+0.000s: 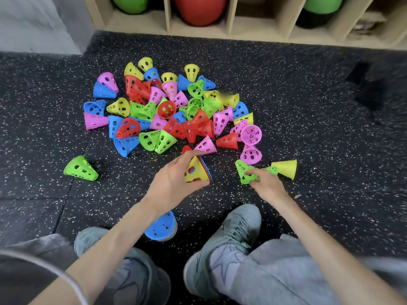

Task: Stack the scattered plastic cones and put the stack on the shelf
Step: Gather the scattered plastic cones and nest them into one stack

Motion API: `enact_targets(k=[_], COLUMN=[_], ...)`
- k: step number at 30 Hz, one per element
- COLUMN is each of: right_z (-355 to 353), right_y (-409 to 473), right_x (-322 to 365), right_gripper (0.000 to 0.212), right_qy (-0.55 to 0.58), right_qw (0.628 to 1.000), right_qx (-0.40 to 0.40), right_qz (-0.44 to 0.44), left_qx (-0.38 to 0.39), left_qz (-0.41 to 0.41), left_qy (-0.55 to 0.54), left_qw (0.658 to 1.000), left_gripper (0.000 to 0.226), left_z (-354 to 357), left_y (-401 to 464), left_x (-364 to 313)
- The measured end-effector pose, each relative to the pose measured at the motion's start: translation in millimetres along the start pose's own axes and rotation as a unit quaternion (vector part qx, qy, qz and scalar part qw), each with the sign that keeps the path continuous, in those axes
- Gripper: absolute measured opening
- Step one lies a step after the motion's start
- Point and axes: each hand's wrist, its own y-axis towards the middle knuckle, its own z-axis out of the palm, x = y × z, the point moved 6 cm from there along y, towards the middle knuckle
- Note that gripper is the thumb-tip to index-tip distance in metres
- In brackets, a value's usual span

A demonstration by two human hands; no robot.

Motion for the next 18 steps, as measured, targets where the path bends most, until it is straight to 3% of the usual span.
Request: enact_targets(k=[4, 10, 14, 18], right_z=[8, -1, 10, 9], right_y=[2, 11, 18, 18], right_x=[-12, -9, -5, -6], right_gripper=[0.032, 0.022, 0.04, 0.028], right_qy=[0.068, 0.155, 0.205, 0.245], right_qw=[0.997, 0.984, 0.978, 0.967], right_qx=[0.02, -0.08, -0.03, -0.062], right_qz=[0.018, 0.036, 0.036, 0.037], left_qx=[0.014, 0.016, 0.015, 0.024], left_qz=[-0.02, -0.024, -0.018, 0.012], left_qy=[0.006, 0.001, 0.026, 0.073], left_qw=[1.0, 1.0, 0.999, 0.997], left_gripper=[0.067, 0.065, 0.066, 0.067], left_z=[5, 8, 6, 8], left_y=[2, 5, 3, 2], left_x=[6, 10, 8, -5])
